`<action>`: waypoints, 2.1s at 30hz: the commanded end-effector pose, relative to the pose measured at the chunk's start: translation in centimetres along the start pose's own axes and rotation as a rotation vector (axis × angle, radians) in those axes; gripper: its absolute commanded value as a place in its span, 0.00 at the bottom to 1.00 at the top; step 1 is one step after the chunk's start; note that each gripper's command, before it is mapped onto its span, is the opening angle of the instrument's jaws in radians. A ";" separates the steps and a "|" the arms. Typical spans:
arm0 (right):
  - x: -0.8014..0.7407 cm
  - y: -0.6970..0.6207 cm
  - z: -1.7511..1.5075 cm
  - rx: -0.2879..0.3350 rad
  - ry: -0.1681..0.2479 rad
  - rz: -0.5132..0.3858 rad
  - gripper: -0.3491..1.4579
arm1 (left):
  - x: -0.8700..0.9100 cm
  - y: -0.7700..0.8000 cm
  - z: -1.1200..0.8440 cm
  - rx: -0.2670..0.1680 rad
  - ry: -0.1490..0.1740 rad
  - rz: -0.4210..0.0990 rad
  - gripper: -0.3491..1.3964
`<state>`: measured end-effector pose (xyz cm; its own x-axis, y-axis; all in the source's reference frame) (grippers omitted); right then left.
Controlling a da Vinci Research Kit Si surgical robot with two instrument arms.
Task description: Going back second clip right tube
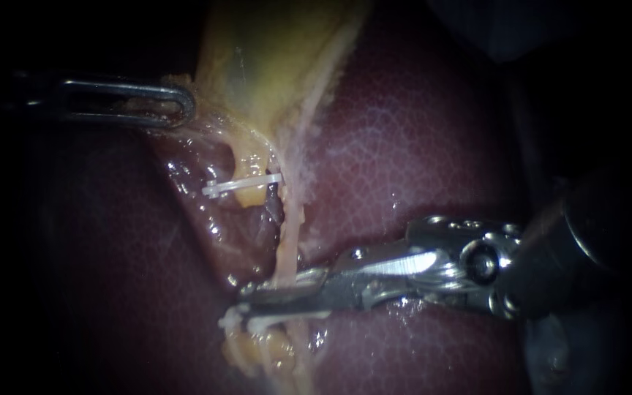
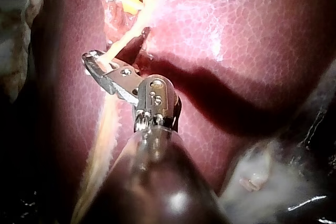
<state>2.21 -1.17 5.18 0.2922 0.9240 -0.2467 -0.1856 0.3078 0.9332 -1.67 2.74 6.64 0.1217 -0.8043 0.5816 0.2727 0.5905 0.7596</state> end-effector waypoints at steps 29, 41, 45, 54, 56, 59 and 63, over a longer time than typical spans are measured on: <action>-0.10 0.59 -0.65 -0.124 -0.074 -0.664 0.47 | 0.01 0.00 -0.02 0.001 0.001 0.006 0.00; 0.18 0.16 -1.22 -0.193 -0.099 -0.824 0.47 | 0.00 0.00 0.00 0.000 0.001 0.006 0.00; 0.18 0.20 -1.23 -0.196 -0.101 -0.839 0.47 | 0.03 0.01 0.02 -0.001 0.000 0.013 0.00; 0.15 0.21 -1.25 -0.191 -0.103 -0.847 0.47 | 0.29 0.12 0.35 -0.007 0.000 0.029 0.00; 0.15 0.22 -1.27 -0.191 -0.103 -0.847 0.47 | 0.36 0.16 0.45 -0.002 0.006 0.032 0.00; 0.15 0.23 -1.28 -0.191 -0.103 -0.847 0.47 | 0.43 0.22 0.59 -0.001 0.018 0.036 0.00; 0.14 0.25 -1.29 -0.191 -0.103 -0.847 0.47 | 0.44 0.24 0.65 0.002 0.021 0.037 0.00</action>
<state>0.99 -0.66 5.04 0.4848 0.3448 -0.8038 -0.0192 0.9230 0.3844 -2.17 2.58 7.27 0.1513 -0.7825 0.6040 0.2654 0.6208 0.7377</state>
